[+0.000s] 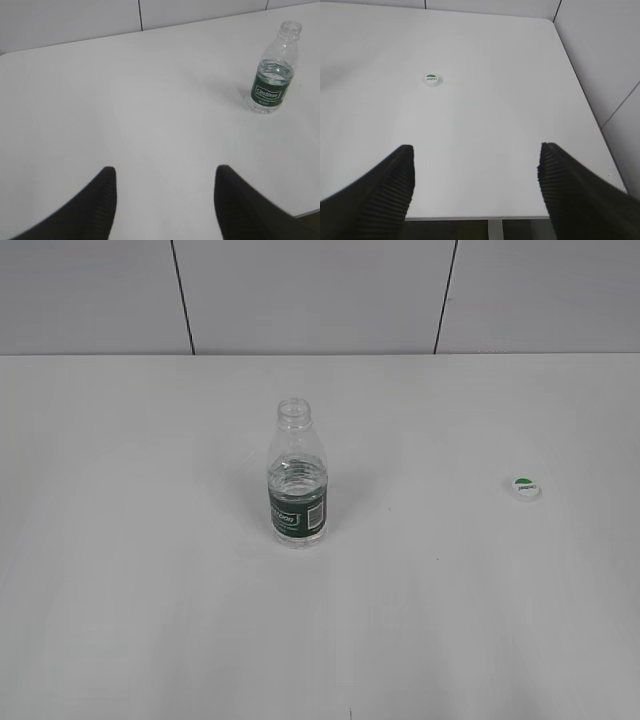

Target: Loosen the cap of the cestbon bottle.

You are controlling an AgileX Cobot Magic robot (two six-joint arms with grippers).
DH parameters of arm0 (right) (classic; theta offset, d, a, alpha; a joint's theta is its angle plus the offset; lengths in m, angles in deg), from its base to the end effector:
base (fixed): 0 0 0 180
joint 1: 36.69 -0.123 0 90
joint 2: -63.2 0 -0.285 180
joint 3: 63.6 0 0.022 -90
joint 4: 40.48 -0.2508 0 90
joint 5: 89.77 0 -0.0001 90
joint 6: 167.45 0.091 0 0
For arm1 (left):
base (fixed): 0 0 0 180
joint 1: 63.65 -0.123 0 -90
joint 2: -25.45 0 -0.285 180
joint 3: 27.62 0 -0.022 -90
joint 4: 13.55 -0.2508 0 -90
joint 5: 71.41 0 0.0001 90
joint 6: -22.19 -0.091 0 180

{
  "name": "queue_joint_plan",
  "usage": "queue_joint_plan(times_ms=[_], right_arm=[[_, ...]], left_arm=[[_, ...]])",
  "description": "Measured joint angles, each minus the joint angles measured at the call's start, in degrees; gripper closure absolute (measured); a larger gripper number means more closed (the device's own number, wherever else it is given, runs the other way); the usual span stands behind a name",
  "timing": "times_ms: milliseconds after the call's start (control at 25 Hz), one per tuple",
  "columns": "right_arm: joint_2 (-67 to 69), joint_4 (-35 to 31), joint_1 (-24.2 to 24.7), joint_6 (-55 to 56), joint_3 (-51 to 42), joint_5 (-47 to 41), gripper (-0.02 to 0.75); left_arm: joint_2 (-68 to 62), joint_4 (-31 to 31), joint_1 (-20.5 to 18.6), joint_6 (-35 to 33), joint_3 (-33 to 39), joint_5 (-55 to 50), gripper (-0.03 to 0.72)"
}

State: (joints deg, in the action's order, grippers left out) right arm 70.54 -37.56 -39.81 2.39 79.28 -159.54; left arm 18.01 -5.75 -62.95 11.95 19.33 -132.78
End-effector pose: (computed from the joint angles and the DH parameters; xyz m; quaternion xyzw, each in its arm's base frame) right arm -0.0395 -0.0065 0.3165 -0.0915 0.8345 -0.0581 0.5402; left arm -0.0102 -0.0107 0.2848 0.0847 0.8407 -0.0235 0.5343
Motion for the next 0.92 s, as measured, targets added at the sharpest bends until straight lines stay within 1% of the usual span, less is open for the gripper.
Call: queue_joint_plan(times_ms=[240, 320, 480, 920], right_arm=[[0.0, -0.6, 0.0, -0.1, -8.3, 3.0, 0.153], [0.0, -1.4, 0.0, -0.2, -9.6, 4.2, 0.153], [0.0, -1.7, 0.0, -0.2, -10.5, 6.3, 0.153], [0.0, -2.1, 0.0, -0.2, -10.5, 6.9, 0.153]], left_arm=[[0.0, 0.0, 0.0, 0.0, 0.0, 0.0, 0.301], [0.0, 0.0, 0.0, 0.0, 0.0, 0.0, 0.311], [0.0, -0.1, 0.0, 0.0, 0.0, 0.0, 0.331], [0.0, -0.1, 0.0, 0.0, 0.0, 0.0, 0.359]])
